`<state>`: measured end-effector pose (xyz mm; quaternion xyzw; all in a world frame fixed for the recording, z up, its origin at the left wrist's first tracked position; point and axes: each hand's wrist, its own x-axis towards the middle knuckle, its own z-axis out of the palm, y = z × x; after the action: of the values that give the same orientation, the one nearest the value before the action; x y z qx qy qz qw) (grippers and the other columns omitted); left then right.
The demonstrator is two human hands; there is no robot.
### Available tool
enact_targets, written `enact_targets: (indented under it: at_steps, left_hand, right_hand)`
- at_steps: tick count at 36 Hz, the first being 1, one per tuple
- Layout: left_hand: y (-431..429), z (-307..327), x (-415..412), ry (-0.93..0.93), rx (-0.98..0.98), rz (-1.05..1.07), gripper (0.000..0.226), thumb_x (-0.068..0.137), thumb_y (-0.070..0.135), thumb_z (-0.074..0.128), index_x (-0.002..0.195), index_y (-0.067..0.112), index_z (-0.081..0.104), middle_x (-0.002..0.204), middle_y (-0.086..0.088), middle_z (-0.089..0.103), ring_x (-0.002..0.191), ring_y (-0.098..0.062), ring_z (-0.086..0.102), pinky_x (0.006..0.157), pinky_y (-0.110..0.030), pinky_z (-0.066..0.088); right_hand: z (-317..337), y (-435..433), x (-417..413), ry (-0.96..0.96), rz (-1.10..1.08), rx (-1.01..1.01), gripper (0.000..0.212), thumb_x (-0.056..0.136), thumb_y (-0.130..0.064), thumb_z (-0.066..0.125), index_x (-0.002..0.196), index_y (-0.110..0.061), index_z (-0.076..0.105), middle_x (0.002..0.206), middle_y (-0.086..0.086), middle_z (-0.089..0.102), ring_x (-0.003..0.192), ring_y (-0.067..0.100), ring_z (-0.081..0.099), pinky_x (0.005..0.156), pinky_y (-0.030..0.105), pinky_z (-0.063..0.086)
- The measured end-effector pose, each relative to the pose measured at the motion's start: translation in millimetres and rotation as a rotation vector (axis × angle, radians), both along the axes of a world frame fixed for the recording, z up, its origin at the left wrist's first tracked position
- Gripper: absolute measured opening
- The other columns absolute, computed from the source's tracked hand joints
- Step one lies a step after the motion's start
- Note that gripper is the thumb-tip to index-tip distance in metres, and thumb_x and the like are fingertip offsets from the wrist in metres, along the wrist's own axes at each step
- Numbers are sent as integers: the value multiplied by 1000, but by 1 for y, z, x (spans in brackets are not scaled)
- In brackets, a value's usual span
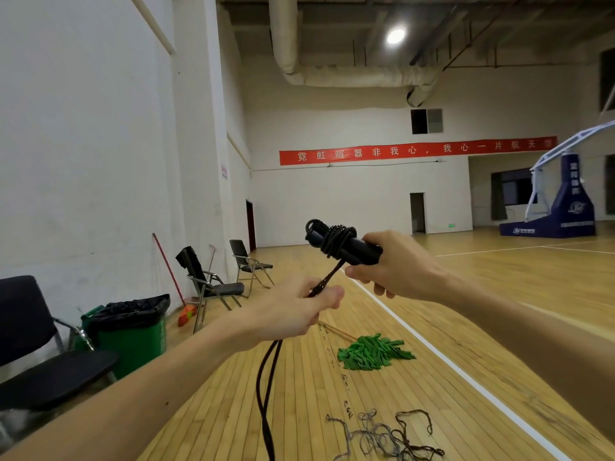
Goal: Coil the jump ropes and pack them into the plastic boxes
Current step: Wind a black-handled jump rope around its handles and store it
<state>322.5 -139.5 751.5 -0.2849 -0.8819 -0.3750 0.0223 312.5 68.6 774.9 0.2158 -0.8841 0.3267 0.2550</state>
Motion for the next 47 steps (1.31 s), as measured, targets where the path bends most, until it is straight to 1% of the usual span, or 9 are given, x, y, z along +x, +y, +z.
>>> enact_targets:
  at_steps: [4,8,15,23,28,32,34,37,47]
  left_hand:
    - [4,5,2,313,-318,92,27,100,47,53,111,24,63,89,10,61,78,-3,58,72,-27,47]
    - [6,16,9,507,-505,99,24,102,38,53,97,19,66,78,2,63,63,-14,58,69,-39,55]
    - [4,44,15,699,-578,15,20,96,40,63,106,27,75,82,11,69,74,-8,62,75,-37,54]
    - [-3,65,11,607,-441,-65,16,83,35,78,91,21,79,75,18,70,73,2,64,65,-12,47]
    - [-8,72,10,531,-373,-112,17,79,33,82,86,17,79,70,13,71,66,-3,65,62,-16,48]
    - [-10,76,11,446,-310,-168,24,74,34,84,84,14,77,73,2,72,68,-17,67,66,-35,55]
    - [-10,77,11,395,-271,-193,25,73,33,84,83,12,76,72,-1,71,64,-19,64,61,-32,51]
    - [-11,77,12,325,-210,-223,26,71,31,84,82,8,75,68,-2,70,59,-11,60,55,-24,47]
    - [-25,71,12,167,-1,-272,16,73,26,78,79,11,74,61,0,66,51,-10,52,50,-18,43]
  right_hand:
    - [0,2,-6,-115,-61,83,15,93,-24,72,92,-15,60,76,7,69,48,10,61,47,22,50]
    - [2,2,-3,-346,-79,211,18,94,-23,71,99,-7,64,74,8,70,53,15,64,52,25,55]
    - [11,-2,13,-611,-51,304,22,91,-20,75,102,-4,64,72,10,72,53,20,62,54,29,56]
    - [13,-7,27,-650,53,340,25,91,-21,75,107,-4,65,72,9,70,52,18,58,50,26,53]
    - [14,-13,39,-625,112,395,18,92,-23,74,99,-10,65,70,5,70,50,15,58,50,24,52]
    - [17,-16,49,-614,178,434,14,92,-24,74,93,-13,65,71,5,70,51,15,59,51,24,53]
    - [18,-19,52,-590,193,454,14,91,-24,75,89,-14,65,70,4,69,50,14,59,50,23,52]
    - [19,-24,59,-561,233,475,16,90,-25,76,86,-14,65,69,4,69,50,15,58,50,24,52]
    - [27,-30,76,-451,308,476,18,90,-25,76,82,-15,64,65,1,67,46,12,56,52,27,52]
